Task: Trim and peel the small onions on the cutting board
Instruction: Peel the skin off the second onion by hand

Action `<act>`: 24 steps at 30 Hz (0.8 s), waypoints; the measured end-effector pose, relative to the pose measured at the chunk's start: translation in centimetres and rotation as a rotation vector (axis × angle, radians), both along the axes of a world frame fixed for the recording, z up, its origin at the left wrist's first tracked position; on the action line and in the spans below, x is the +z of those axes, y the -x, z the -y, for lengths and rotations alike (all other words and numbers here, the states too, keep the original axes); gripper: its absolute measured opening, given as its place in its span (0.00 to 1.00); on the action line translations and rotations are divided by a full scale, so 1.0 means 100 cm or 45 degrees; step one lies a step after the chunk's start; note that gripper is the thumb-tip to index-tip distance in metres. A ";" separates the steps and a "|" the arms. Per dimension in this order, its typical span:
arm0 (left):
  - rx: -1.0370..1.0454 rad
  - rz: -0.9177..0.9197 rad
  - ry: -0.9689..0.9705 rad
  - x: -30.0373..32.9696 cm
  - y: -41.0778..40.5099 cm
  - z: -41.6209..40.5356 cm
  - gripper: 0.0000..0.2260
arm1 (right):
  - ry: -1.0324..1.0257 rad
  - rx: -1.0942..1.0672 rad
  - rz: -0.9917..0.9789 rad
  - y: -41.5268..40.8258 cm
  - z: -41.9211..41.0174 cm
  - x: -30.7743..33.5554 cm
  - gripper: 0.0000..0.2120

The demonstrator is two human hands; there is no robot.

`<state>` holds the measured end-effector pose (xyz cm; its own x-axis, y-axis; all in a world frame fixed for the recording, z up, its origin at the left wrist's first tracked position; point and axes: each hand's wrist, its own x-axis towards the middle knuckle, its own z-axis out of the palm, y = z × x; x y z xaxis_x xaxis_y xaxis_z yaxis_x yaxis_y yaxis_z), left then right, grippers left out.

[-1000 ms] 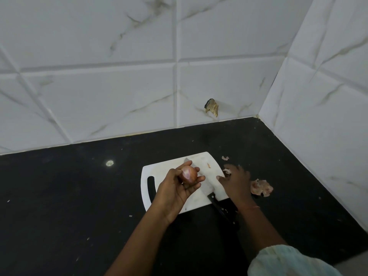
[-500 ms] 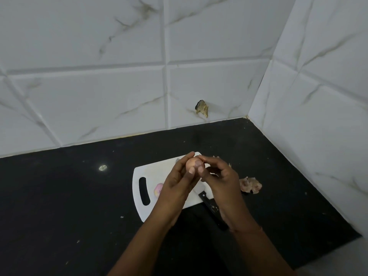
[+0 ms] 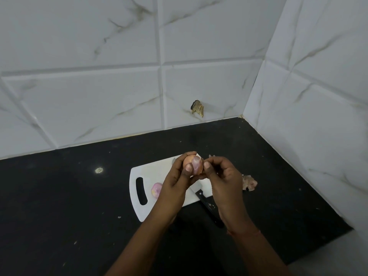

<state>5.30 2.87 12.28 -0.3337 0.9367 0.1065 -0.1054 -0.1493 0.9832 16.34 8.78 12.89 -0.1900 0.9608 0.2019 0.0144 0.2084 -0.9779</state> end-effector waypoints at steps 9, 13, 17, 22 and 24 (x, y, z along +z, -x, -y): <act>-0.047 0.089 -0.041 0.001 0.000 0.000 0.17 | -0.046 0.072 0.040 -0.007 0.005 0.013 0.06; -0.042 0.120 -0.068 0.005 0.000 0.001 0.15 | -0.134 0.007 0.115 -0.009 0.004 0.009 0.06; -0.047 0.192 -0.061 0.006 0.000 0.003 0.15 | -0.207 0.064 0.116 -0.010 0.006 0.013 0.06; -0.021 0.206 -0.019 0.005 -0.002 0.004 0.15 | -0.477 0.022 0.273 -0.011 0.007 0.016 0.04; -0.019 0.187 -0.007 0.005 -0.002 0.003 0.16 | -0.531 0.028 0.345 -0.012 0.004 0.017 0.03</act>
<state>5.49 2.52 12.75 -0.3318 0.9412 0.0632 -0.2500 -0.1523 0.9562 17.50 8.34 14.61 -0.3084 0.8038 0.5087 0.2480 0.5843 -0.7727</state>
